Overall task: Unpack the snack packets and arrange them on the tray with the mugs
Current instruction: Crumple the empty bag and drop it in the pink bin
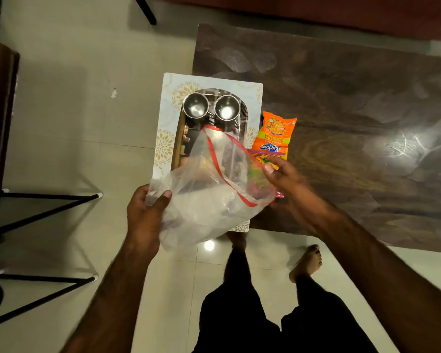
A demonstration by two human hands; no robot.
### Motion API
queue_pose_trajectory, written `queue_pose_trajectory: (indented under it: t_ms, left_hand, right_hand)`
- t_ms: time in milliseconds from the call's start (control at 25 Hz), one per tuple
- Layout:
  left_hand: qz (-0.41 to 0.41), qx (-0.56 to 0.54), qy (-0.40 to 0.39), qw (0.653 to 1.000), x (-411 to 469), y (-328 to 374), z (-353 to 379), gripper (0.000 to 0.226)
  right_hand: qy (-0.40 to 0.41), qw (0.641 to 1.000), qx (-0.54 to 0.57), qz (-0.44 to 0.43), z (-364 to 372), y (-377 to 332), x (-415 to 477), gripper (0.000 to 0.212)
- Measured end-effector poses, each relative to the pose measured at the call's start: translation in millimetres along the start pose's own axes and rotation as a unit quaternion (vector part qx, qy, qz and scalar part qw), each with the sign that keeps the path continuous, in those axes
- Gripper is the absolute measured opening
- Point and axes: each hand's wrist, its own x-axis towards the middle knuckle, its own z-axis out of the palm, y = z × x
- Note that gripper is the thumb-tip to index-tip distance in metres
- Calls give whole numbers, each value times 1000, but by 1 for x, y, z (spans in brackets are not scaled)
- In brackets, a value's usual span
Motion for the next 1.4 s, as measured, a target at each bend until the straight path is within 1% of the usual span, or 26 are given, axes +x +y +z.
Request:
queue_pose_trajectory:
  t_ms: [40, 80, 160, 240, 320, 360, 400, 440, 480, 560, 600, 640, 680, 720, 760, 800, 840, 880, 960, 1040, 1080, 1120, 1200, 1280, 1320, 1400]
  left_hand:
    - [5, 13, 5, 1000, -4, 6, 8, 26]
    - [5, 15, 7, 1000, -10, 13, 16, 26]
    - [-12, -9, -26, 1000, -23, 28, 36, 29]
    - [-37, -27, -112, 993, -40, 42, 59, 31]
    - [-71, -81, -209, 972, -59, 53, 79, 35]
    - [-79, -117, -245, 959, -67, 57, 88, 37]
    - [-75, -148, -268, 949, -72, 60, 94, 38]
    - [-64, -168, -281, 943, -76, 63, 99, 40]
    - [-50, -171, -285, 942, -78, 65, 104, 46]
    - [-23, -132, -265, 955, -81, 66, 114, 57]
    - [-13, -100, -251, 963, -83, 66, 121, 54]
    - [-3, -65, -233, 970, -86, 66, 128, 45]
    - [11, -31, -212, 977, -88, 67, 136, 35]
    - [25, -5, -190, 982, -91, 68, 144, 30]
    - [34, 8, -172, 984, -95, 70, 151, 28]
    - [37, 10, -161, 986, -100, 72, 157, 29]
    - [30, 3, -154, 988, -105, 74, 163, 31]
    - [16, -11, -149, 989, -111, 77, 170, 29]
    - [-17, -55, -142, 988, -129, 82, 191, 19]
    - [-47, -96, -156, 982, -150, 83, 214, 15]
    - [-65, -101, -177, 977, -163, 82, 226, 17]
    - [-92, -97, -207, 969, -178, 78, 237, 21]
    - [-146, -96, -258, 950, -207, 67, 255, 31]
    - [-151, -109, -290, 939, -243, 59, 281, 35]
    - [-146, -127, -309, 931, -261, 56, 294, 36]
    - [-140, -171, -337, 915, -297, 50, 320, 29]
  right_hand:
    - [-45, 999, 20, -10, 11, -5, -13, 73]
    - [-63, 997, 35, -24, 23, -10, -23, 75]
    - [-44, 997, 17, -62, 48, -19, -36, 75]
    - [-1, 994, -30, -102, 70, -26, -45, 57]
    - [41, 989, -58, -126, 80, -33, -53, 40]
    - [55, 985, -78, -142, 79, -37, -55, 36]
    - [70, 977, -126, -157, 75, -41, -58, 37]
    - [83, 960, -203, -173, 71, -44, -61, 42]
    - [88, 932, -295, -189, 66, -46, -64, 47]
    - [70, 873, -434, -211, 58, -49, -72, 49]
    - [51, 852, -473, -217, 54, -51, -76, 46]
    - [31, 841, -492, -224, 50, -53, -81, 43]
    - [13, 842, -487, -230, 45, -55, -87, 40]
    - [-3, 859, -455, -234, 37, -56, -93, 38]
    - [-13, 885, -402, -236, 27, -56, -99, 38]
    - [-11, 907, -349, -237, 16, -56, -107, 41]
    - [6, 919, -308, -244, 5, -54, -115, 49]
    - [33, 923, -284, -256, -5, -52, -122, 62]
    - [90, 915, -270, -287, -28, -50, -137, 86]
    - [108, 894, -269, -342, -50, -50, -152, 90]
    - [106, 886, -263, -367, -62, -48, -158, 91]
    - [108, 883, -255, -380, -74, -43, -163, 93]
    - [137, 886, -235, -376, -94, -34, -171, 95]
    - [171, 884, -212, -379, -123, -28, -185, 90]
    - [183, 878, -207, -391, -139, -26, -194, 84]
    - [202, 858, -195, -431, -175, -22, -214, 64]
